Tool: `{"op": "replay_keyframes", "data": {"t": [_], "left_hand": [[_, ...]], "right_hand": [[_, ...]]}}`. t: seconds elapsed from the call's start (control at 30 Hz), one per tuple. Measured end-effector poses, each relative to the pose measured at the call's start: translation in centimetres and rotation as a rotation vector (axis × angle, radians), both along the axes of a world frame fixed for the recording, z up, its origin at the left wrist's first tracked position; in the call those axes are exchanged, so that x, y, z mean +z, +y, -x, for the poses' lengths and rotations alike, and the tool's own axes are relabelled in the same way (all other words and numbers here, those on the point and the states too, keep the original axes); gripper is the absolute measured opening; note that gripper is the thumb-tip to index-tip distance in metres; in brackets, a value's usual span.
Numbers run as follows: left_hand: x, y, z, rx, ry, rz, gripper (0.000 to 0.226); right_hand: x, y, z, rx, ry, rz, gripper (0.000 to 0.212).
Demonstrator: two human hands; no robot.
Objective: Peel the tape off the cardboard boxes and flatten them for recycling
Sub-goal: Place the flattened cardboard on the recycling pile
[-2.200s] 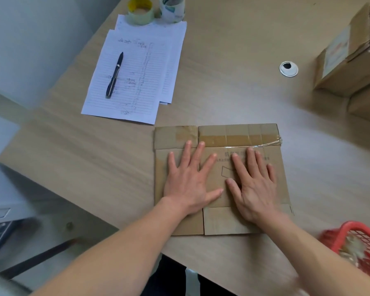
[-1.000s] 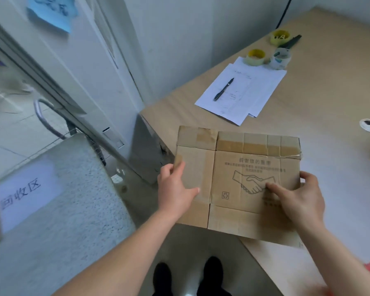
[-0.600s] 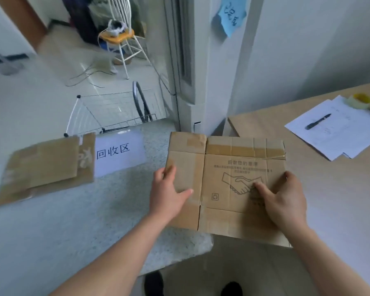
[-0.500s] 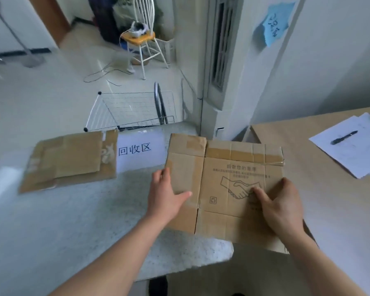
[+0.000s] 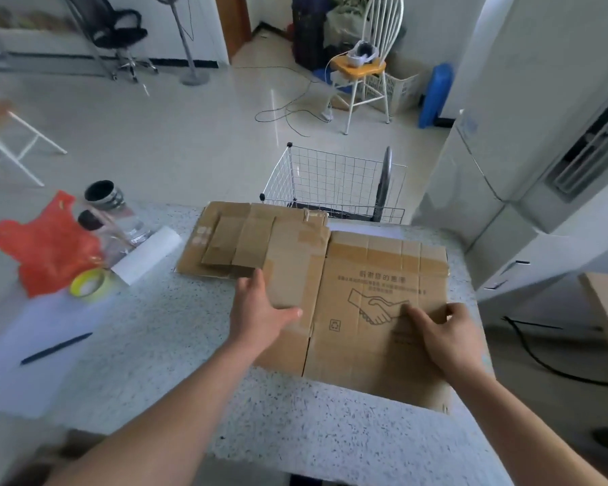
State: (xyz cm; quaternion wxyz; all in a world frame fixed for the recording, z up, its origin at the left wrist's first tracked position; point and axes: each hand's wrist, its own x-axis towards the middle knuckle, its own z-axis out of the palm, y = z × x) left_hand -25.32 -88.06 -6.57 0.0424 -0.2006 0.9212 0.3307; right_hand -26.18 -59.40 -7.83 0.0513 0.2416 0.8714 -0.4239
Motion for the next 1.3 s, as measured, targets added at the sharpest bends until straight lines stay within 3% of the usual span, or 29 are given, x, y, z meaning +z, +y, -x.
{"op": "replay_keyframes", "data": {"t": [0.3,0.7,0.87,0.93,1.1,1.3], "left_hand": [[-0.4,-8.5,-0.4,0.164,-0.09,0.107,0.11],[-4.8,-20.0,14.9,0.082,-0.096,0.095,0.113],[-8.2,-22.4,20.4,0.012,-0.104,0.093,0.105],[-9.8,-22.6,21.5,-0.014,-0.125,0.102,0.096],[-13.5,-22.0,22.0,-0.103,-0.285,0.165,0.075],[-14.3,-21.5,21.7,-0.157,-0.375,0.288,0.071]], "right_hand": [[-1.5,-8.7,4.1,0.352,-0.018,-0.022,0.07],[-5.6,-19.8,17.5,0.306,-0.034,-0.136,0.057],[-8.6,-22.4,21.9,0.314,-0.002,-0.146,0.067],[-9.7,-22.9,22.4,0.34,-0.023,-0.212,0.076],[-13.7,-24.0,22.0,0.408,-0.13,-0.3,0.054],[-15.5,-23.9,21.4,0.485,-0.128,-0.46,0.064]]}}
